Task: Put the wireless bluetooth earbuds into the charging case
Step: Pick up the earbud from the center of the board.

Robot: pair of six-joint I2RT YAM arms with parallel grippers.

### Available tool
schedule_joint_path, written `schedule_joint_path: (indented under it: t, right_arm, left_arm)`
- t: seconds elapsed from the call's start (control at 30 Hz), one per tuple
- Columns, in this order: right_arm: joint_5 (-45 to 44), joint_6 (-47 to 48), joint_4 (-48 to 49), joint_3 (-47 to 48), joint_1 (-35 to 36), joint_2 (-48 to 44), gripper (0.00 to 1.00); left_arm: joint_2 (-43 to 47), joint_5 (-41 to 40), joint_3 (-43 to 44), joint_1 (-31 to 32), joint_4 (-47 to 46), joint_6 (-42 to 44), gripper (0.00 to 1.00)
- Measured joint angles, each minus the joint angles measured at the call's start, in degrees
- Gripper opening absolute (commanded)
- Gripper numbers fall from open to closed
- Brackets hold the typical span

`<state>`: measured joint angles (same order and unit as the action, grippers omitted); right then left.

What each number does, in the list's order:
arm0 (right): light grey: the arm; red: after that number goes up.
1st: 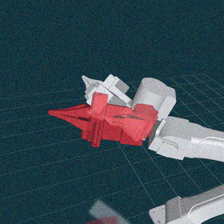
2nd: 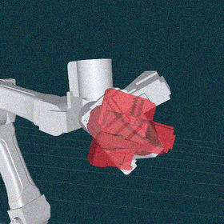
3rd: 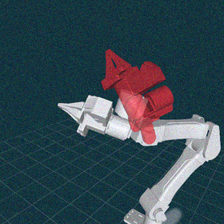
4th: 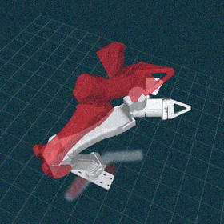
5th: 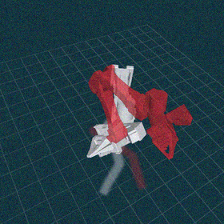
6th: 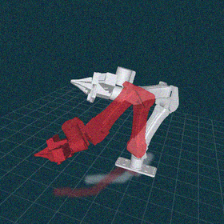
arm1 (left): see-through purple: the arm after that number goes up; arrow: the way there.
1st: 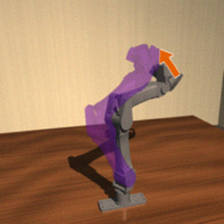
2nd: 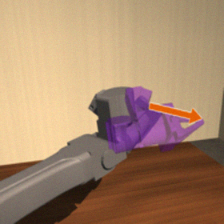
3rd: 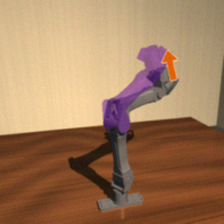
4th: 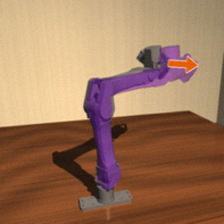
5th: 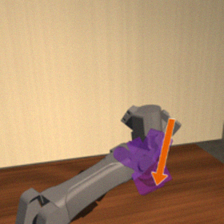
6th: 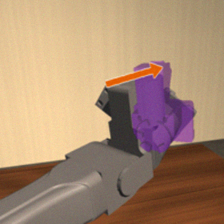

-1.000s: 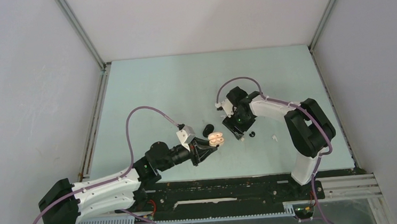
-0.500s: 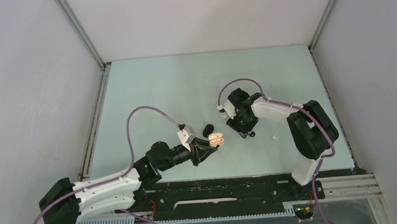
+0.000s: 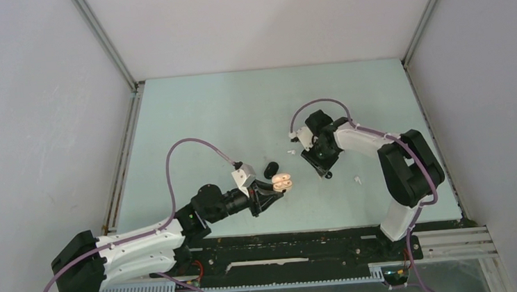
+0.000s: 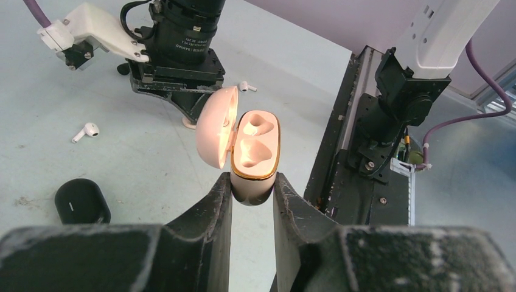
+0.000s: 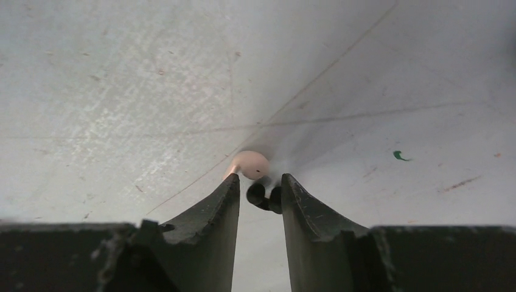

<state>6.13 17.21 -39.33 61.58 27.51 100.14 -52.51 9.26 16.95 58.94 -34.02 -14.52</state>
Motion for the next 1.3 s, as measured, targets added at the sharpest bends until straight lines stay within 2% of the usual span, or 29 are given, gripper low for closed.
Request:
schedule_joint_path:
  t: [0.27, 0.6, 0.97, 1.3]
  right_arm:
    - [5.55, 3.02, 0.48, -1.11, -0.61, -0.28, 0.32]
    - [9.66, 7.63, 0.42, -1.14, -3.5, -0.63, 0.35]
    - [23.28, 31.32, -5.51, 1.62, -11.17, -3.96, 0.41]
    - [27.71, 45.66, -7.02, 2.56, -11.45, -1.05, 0.43]
  left_arm:
    - [-0.04, 0.11, 0.0, 0.0, 0.13, 0.0, 0.0]
    - [-0.04, 0.11, 0.0, 0.0, 0.13, 0.02, 0.0]
    - [-0.61, 2.08, 1.18, 0.04, 0.31, -0.04, 0.0]
    - [-0.63, 2.08, 1.29, 0.04, 0.31, -0.04, 0.0]
